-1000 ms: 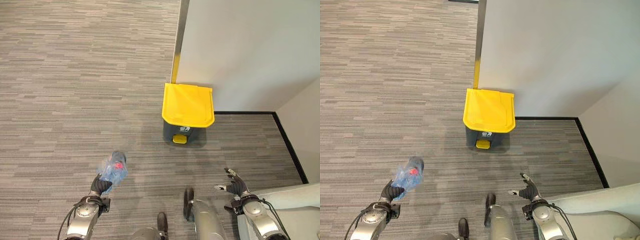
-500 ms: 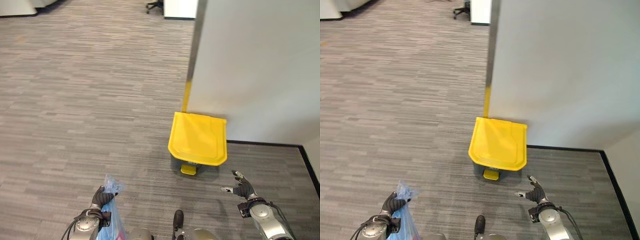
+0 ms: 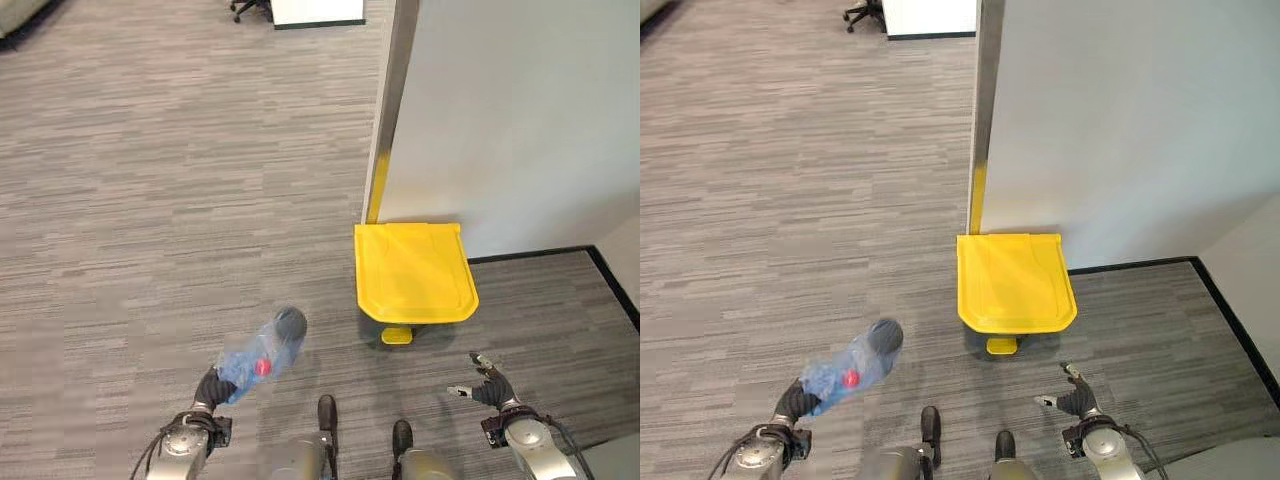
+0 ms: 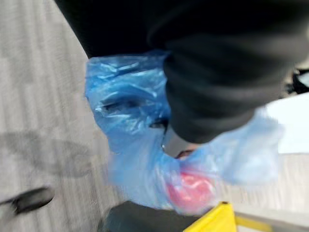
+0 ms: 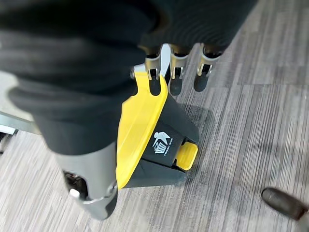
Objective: Gather garbage on tea table into small bin, then transfer packed bag to large trash can.
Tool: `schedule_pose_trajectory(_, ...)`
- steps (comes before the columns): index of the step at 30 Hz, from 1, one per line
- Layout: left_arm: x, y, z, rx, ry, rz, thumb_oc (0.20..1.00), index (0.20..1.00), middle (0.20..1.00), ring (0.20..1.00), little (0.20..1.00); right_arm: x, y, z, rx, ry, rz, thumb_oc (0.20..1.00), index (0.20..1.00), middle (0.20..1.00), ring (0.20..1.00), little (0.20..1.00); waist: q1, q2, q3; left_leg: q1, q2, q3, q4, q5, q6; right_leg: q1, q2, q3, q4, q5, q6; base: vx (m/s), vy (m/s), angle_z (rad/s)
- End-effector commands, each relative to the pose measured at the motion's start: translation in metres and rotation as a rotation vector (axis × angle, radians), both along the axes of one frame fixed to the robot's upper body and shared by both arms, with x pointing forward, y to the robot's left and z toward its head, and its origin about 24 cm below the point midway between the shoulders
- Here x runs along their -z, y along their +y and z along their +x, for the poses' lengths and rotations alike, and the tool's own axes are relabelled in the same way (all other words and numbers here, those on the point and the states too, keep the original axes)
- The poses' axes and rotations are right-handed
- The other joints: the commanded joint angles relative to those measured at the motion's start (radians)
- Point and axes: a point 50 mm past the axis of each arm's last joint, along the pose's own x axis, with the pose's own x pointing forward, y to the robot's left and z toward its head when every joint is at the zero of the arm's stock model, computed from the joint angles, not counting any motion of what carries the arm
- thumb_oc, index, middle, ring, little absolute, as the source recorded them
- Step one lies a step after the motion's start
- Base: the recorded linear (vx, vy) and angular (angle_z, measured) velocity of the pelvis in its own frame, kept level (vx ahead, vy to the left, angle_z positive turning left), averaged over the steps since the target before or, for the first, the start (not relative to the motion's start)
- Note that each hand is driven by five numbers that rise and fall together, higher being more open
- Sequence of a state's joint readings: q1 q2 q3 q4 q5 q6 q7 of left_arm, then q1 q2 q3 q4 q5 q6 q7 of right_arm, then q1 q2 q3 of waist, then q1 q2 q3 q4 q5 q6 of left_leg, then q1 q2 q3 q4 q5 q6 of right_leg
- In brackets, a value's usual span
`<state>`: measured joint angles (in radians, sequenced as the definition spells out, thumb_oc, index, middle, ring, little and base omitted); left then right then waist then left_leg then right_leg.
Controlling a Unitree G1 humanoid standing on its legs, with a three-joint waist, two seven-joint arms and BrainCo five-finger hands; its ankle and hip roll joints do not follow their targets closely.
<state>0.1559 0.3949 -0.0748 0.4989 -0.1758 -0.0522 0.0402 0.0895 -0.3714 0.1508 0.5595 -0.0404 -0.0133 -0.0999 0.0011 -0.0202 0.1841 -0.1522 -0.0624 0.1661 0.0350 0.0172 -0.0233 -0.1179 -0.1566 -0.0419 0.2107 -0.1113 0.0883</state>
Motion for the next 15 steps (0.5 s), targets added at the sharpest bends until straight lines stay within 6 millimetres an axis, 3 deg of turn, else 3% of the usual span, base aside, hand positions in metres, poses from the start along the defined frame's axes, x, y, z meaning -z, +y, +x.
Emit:
schedule_pose_trajectory(1,-0.024,0.017,0.014,-0.009,-0.114,0.065,0.200,0.200,0.200,0.200,0.200,-0.014,0.006,0.024,-0.054,-0.080,-0.016,1.000,1.000,1.000,1.000,1.000,0.016,-0.046,0.000,0.011,0.033,-0.064,0.105,-0.102,0.039,0.046,0.066,-0.039,0.012,0.005,0.035,0.03,0.089,-0.51)
schedule_pose_trajectory(6,-0.023,0.022,0.011,-0.052,-0.116,0.062,0.200,0.200,0.200,0.200,0.200,-0.015,0.008,0.027,-0.068,-0.080,-0.019,1.000,1.000,1.000,1.000,1.000,0.008,-0.042,0.011,0.065,0.035,-0.038,0.097,-0.123,0.048,-0.040,0.029,-0.115,-0.019,0.078,0.049,0.08,0.015,-0.39)
schedule_pose_trajectory(15,-0.012,0.015,0.002,-0.039,-0.065,0.033,0.200,0.200,0.200,0.200,0.200,-0.013,-0.006,0.019,-0.017,-0.063,-0.033,1.000,1.000,1.000,1.000,1.000,0.003,-0.051,-0.036,0.132,0.031,-0.043,0.062,-0.137,0.038,0.081,0.056,-0.105,-0.151,0.068,0.027,0.10,-0.057,0.06)
